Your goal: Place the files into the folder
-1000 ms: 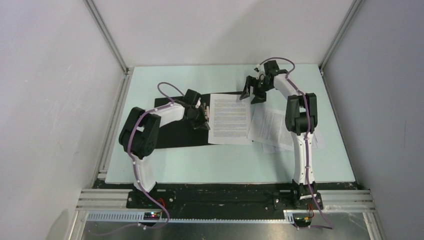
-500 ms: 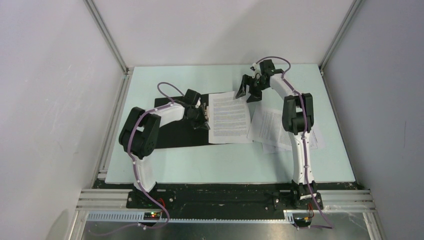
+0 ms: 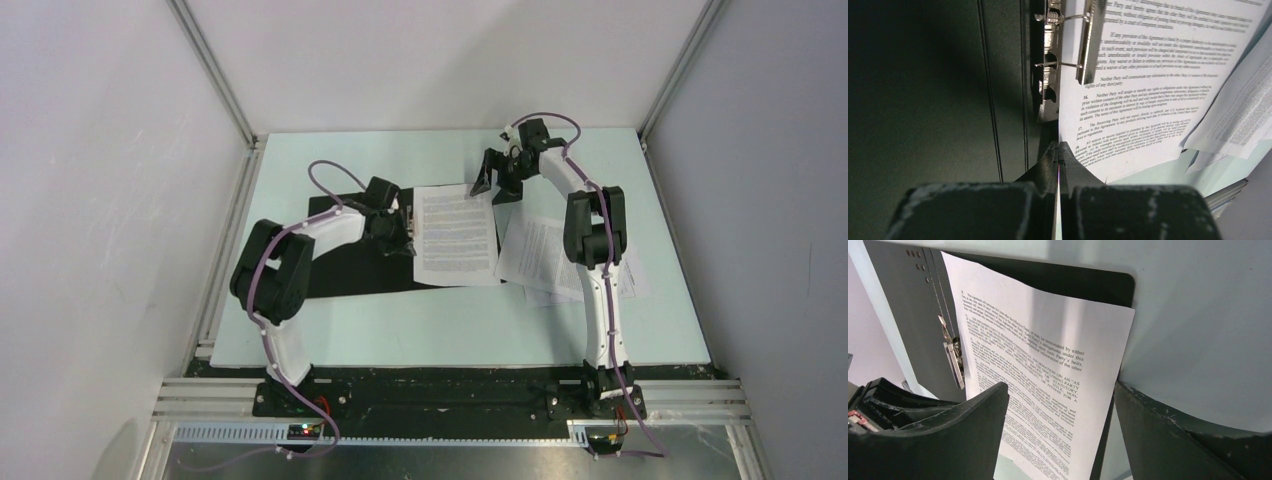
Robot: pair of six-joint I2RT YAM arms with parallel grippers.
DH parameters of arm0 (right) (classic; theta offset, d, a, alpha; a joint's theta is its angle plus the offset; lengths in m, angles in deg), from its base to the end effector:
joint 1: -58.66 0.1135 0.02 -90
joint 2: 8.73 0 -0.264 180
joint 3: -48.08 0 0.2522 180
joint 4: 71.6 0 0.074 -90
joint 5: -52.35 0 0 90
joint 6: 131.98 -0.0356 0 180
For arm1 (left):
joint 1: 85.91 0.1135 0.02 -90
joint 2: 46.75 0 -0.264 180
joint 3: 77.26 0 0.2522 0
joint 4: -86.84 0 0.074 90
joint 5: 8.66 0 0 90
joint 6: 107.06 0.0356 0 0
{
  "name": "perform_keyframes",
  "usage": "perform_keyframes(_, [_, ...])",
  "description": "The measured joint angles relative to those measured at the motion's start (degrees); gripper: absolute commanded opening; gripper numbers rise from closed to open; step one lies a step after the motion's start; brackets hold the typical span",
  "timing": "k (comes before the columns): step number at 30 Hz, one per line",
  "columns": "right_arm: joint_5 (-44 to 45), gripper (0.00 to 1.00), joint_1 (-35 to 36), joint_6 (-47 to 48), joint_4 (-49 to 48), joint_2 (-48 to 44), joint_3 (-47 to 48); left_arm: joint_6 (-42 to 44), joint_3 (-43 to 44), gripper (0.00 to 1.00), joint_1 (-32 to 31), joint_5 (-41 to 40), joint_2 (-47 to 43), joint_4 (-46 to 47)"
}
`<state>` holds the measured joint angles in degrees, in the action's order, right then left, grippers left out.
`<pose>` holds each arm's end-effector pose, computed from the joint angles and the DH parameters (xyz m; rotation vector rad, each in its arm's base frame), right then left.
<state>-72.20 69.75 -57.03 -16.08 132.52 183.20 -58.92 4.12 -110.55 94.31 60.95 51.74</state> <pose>0.5120 0.1209 0.1609 -0.1161 2.6468 0.9509 0.3405 -0.1650 0.1577 -0.3359 2.7546 -0.6511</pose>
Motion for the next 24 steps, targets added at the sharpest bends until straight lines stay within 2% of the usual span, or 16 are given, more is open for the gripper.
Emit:
perform_keyframes(7, [-0.7, 0.82, 0.0, -0.6, -0.3, 0.8, 1.1, 0.9, -0.4, 0.00, -1.4, -1.5, -2.8, -0.1])
perform_keyframes(24, [-0.8, 0.82, 0.1, -0.8, -0.5, 2.4, 3.6, 0.9, 0.1, 0.00, -2.3, -6.4, -0.6, -2.1])
